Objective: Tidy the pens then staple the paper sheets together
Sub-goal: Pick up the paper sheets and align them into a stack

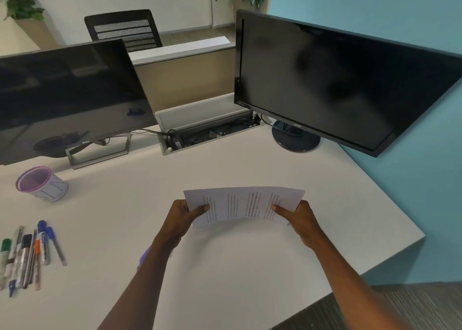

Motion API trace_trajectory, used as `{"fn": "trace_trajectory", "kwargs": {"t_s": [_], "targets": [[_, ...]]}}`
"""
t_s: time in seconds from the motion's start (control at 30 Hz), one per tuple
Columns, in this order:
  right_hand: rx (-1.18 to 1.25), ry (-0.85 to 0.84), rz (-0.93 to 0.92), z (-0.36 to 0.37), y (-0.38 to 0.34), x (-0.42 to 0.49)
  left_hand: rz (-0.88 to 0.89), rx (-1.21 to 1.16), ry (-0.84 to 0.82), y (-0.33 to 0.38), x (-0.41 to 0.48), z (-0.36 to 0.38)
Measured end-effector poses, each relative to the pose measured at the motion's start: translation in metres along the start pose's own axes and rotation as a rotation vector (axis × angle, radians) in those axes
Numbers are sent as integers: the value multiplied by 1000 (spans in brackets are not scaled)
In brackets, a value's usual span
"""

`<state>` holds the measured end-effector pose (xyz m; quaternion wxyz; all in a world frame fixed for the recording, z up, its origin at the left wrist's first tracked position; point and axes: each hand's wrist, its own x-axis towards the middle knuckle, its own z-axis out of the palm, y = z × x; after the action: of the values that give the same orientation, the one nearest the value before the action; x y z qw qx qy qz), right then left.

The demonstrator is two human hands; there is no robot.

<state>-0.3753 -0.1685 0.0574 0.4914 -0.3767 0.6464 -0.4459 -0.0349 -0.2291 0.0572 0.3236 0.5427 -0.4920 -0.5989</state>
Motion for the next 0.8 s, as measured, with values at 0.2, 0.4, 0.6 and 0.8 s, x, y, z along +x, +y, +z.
{"fn": "trace_trajectory", "kwargs": {"t_s": [0.2, 0.4, 0.6, 0.8], "targets": [[-212, 144, -190, -12, -20, 10, 23, 163, 104, 28, -3, -21], [-621, -13, -488, 17, -80, 13, 192, 611, 112, 82, 3, -32], [-700, -227, -537, 61, -101, 6, 363, 785, 68, 129, -19, -28], [-339, -240, -414, 69, -102, -4, 423, 585, 262, 133, -38, -47]]}}
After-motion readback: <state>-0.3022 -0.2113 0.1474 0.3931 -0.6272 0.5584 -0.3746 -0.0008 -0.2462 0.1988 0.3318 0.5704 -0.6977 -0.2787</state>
